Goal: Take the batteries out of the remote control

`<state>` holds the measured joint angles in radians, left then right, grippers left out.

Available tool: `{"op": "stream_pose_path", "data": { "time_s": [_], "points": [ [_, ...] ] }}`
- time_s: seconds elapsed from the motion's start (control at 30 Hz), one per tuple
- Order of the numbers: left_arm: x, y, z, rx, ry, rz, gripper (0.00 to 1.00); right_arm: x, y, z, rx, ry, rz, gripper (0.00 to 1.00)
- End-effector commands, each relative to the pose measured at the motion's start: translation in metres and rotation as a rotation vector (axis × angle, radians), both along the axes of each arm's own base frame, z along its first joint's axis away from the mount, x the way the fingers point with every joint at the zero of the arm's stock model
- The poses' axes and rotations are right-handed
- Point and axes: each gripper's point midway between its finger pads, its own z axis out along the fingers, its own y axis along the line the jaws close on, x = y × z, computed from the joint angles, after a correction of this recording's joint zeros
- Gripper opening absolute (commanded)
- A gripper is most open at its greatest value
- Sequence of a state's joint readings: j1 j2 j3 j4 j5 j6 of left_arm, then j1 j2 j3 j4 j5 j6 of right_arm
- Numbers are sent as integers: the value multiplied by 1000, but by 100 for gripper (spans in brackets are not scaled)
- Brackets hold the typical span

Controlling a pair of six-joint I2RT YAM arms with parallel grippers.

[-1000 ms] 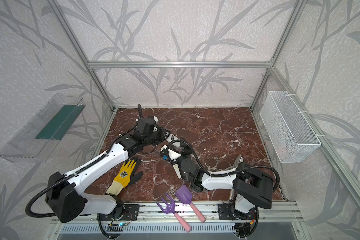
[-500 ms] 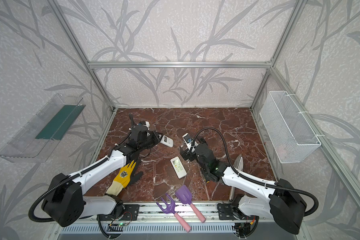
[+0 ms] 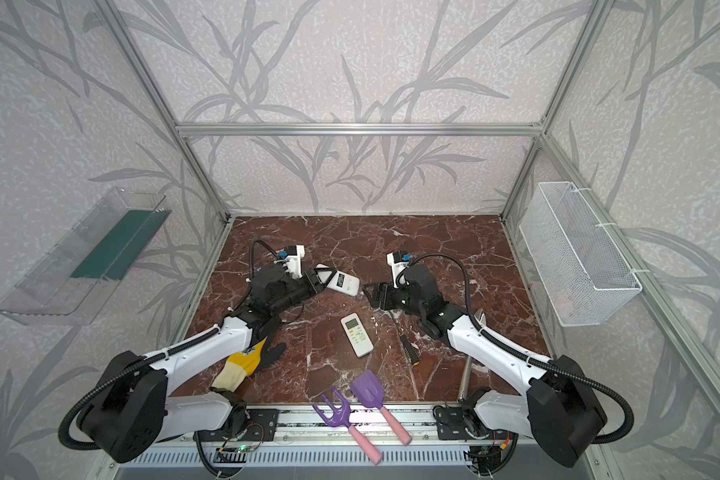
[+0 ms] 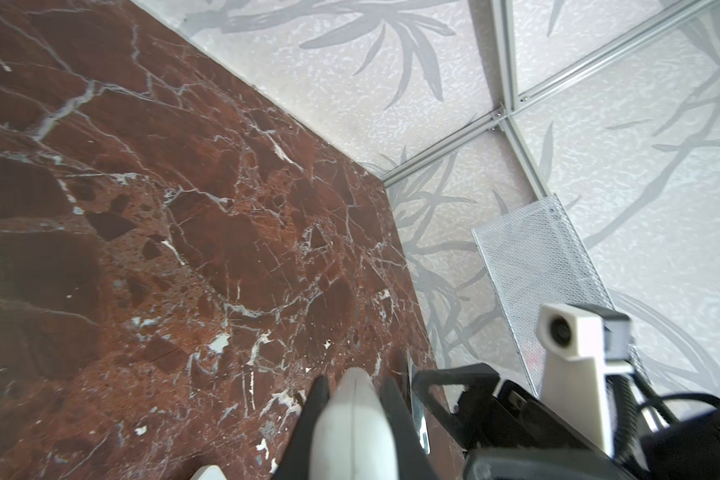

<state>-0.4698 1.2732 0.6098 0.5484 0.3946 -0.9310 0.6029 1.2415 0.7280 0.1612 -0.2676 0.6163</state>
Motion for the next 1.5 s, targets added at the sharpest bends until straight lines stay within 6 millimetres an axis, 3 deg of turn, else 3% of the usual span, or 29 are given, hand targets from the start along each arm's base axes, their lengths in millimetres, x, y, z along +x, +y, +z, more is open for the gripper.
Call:
{"op": "stream_pose_path", "data": {
  "time_s": [0.0, 0.17, 0.6, 0.77, 1.1, 1.47],
  "points": [
    [-9, -8, 48, -127, -156, -74, 0, -5, 16, 25, 134, 35, 53, 76],
    [-10, -10, 50, -163, -135, -81, 0, 0, 19, 33, 146, 29, 59, 76],
    [-11, -14, 62, -228, -122, -104, 0, 7, 39, 45, 232, -7, 131, 63],
    [-14, -15, 62, -263, -116, -115, 0, 11, 35, 43, 231, -15, 119, 59],
    [-14, -16, 72, -311, -125, -129, 0, 15, 27, 39, 231, -8, 109, 38],
    [-14, -16, 81, -321, -143, -128, 0, 12, 22, 37, 219, 3, 117, 31]
  ]
}}
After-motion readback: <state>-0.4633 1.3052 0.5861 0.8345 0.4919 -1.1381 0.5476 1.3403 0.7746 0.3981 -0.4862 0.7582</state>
